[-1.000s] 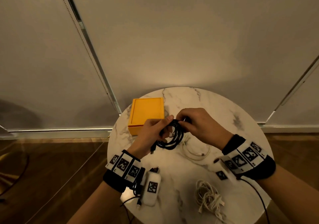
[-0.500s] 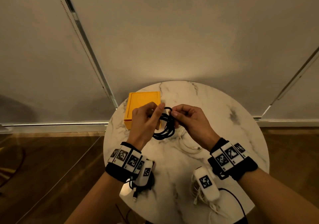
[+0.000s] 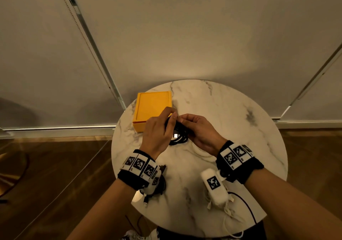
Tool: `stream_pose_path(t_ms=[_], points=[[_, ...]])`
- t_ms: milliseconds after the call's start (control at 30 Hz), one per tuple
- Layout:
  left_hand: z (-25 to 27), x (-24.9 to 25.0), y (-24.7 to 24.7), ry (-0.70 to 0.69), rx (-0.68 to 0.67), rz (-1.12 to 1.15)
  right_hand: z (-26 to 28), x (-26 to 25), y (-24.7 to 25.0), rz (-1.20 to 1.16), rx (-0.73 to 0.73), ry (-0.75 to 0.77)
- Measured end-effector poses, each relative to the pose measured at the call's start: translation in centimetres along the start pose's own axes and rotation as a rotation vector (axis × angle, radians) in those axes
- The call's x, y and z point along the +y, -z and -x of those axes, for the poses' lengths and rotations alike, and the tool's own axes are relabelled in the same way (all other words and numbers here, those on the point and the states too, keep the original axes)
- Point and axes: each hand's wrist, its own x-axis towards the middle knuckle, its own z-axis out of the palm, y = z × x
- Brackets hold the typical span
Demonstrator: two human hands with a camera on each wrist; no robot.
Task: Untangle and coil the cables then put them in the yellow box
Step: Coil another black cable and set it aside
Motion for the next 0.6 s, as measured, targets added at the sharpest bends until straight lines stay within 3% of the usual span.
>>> stream_pose_path(t_ms=[133,267,433,600], points=[[0.2,-0.7,0.0,-0.022,0.0,-0.025,0.2,0.4,-0.1,0.07,-0.01,-0.065],[0.0,-1.4,-0.2,0.037,-0.012,-0.056,0.8,1.1,-0.4,0.215,-0.147,-0.042],[0.3,-1.4,-0.4,0.181,0.037,0.13,1.2,0.8,-0.2,0.347,-0.093,-0.046],[-0.1,-0.8,0.0,0.201,0.043,0.271,1.5,0.4,-0.2,0.343,-0.147,-0.141]])
